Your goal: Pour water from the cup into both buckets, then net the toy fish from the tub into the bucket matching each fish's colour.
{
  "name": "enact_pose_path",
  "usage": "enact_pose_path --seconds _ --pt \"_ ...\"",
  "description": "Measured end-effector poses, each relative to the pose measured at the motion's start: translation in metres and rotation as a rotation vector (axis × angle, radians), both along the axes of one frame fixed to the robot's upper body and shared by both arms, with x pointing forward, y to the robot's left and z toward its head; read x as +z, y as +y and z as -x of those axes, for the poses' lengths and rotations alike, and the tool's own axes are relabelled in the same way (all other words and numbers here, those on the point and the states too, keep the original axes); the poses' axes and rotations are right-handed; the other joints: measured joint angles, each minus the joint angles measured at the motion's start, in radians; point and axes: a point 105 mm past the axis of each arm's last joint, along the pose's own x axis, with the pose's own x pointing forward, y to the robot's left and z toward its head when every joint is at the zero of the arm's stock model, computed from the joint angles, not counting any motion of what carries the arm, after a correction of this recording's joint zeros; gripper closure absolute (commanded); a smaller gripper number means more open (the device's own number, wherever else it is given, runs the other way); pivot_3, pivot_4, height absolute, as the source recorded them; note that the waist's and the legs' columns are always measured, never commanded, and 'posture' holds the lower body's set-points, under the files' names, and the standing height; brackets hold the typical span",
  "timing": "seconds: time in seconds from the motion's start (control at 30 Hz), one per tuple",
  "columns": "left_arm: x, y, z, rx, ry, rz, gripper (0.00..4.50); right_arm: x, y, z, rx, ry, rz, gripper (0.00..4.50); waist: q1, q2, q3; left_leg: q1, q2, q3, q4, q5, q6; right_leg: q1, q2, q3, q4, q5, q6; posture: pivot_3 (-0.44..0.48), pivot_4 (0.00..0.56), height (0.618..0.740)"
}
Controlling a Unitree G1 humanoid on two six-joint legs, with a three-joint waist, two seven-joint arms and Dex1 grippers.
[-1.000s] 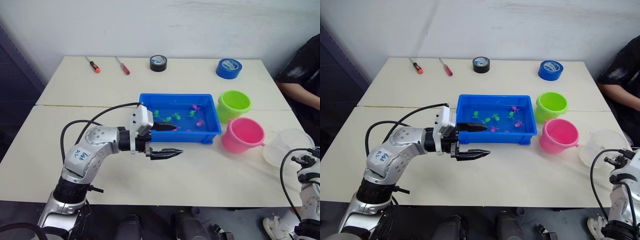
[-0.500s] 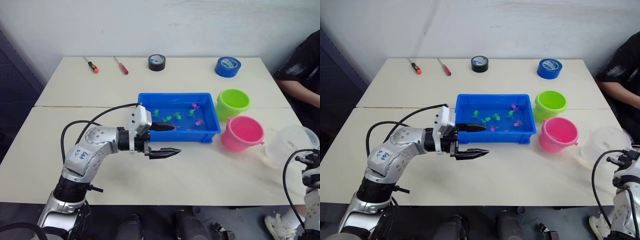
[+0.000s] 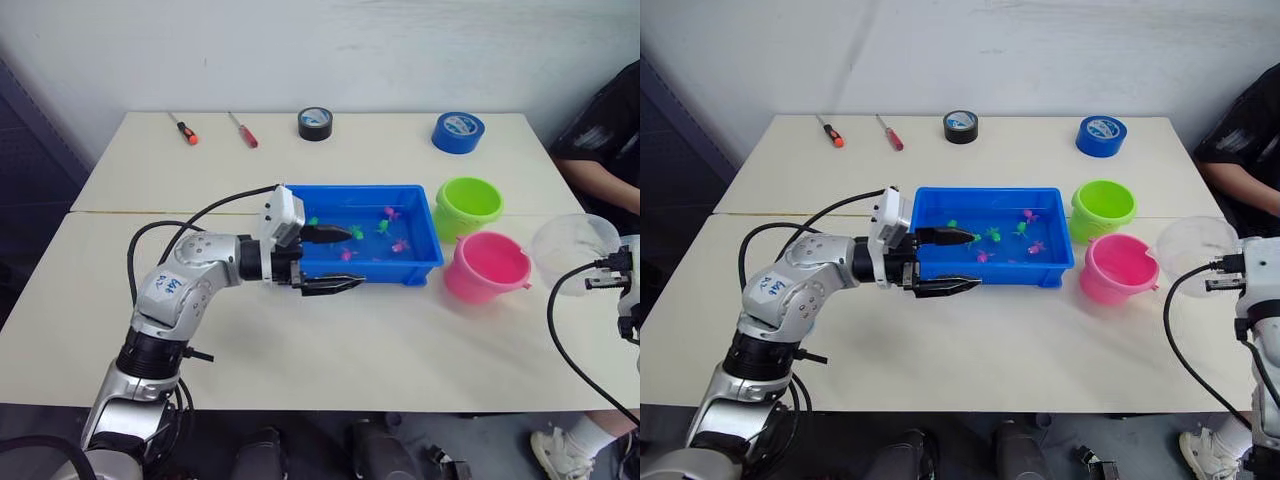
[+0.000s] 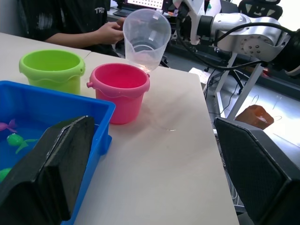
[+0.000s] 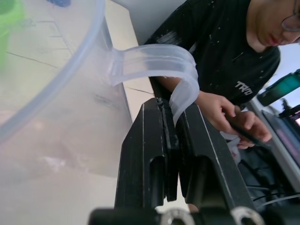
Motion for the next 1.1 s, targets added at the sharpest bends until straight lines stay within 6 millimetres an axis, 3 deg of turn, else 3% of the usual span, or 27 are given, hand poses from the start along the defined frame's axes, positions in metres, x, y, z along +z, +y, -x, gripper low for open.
enact_pose_path --seconds 0.17,0.53,0.93,1.1 --pt "0.0 -0.001 0.001 -0.009 -0.013 0.002 0.0 -0.002 0.004 -0.006 0.003 0.044 0.101 4.42 -0.002 0.0 0.0 0.0 0.0 0.001 0.0 0.0 0.0 0.0 0.0 0.001 0.001 0.0 0.0 0.0 0.15 0.74" --pt "0.0 -0.006 -0.005 0.008 -0.015 0.014 0.0 0.016 0.014 -0.027 0.04 0.073 0.347 4.42 -0.001 0.0 0.0 0.0 0.0 0.002 0.001 0.0 0.0 -0.001 0.0 0.002 0.001 0.0 0.0 0.0 0.15 0.74" --pt "0.004 -0.009 -0.007 0.022 -0.034 0.03 0.0 0.032 0.023 -0.031 0.07 0.091 0.68 4.42 -0.002 0.0 0.0 0.001 0.0 0.003 0.002 0.0 0.0 -0.001 0.0 0.003 0.002 0.0 0.0 0.0 0.15 0.74" --pt "0.004 -0.009 -0.007 0.023 -0.034 0.031 0.0 0.032 0.025 -0.033 0.08 0.087 0.733 4.42 -0.002 0.0 0.0 0.001 0.0 0.004 0.002 0.0 0.0 -0.001 0.0 0.003 0.003 0.0 0.0 0.0 0.15 0.74"
